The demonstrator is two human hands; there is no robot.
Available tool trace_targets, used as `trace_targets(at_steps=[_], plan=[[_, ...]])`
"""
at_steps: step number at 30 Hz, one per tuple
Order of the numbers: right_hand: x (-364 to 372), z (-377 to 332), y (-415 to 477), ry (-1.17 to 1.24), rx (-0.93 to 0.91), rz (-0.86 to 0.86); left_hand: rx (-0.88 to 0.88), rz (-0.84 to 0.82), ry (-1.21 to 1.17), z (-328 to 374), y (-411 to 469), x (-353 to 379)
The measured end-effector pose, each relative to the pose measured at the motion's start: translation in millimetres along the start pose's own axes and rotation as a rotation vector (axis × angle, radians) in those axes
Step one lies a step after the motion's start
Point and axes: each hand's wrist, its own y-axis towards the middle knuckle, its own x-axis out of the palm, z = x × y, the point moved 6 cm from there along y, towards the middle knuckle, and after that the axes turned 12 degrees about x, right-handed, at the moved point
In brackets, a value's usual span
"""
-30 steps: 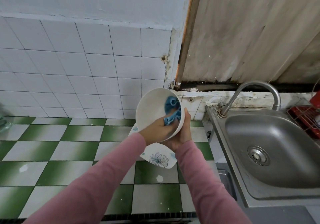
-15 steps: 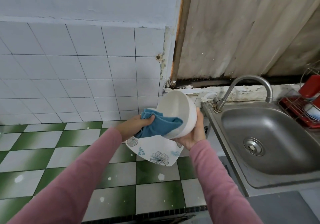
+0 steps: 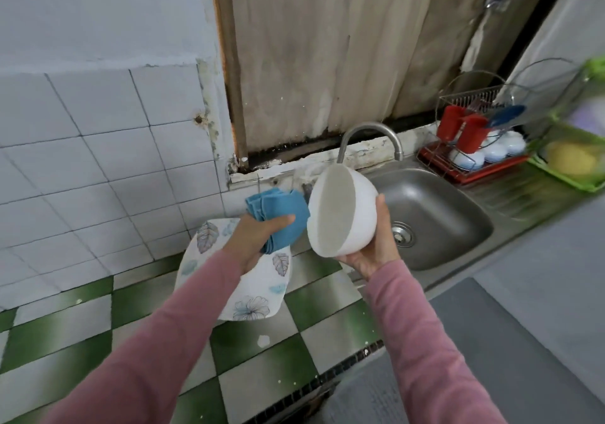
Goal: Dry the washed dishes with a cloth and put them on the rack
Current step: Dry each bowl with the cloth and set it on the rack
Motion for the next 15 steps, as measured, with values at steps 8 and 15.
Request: trace_targets(at_steps=[8, 15], plan=[[-108.2, -87.1, -91.6, -0.003, -0.214, 0.233, 0.036, -0.151, 0.042, -42.0, 4.4, 152.8], [-217.5, -184.5, -182.5, -0.044, -0.354, 0.469, -0.007, -0.284, 0.069, -84.3, -2.9, 329.1]])
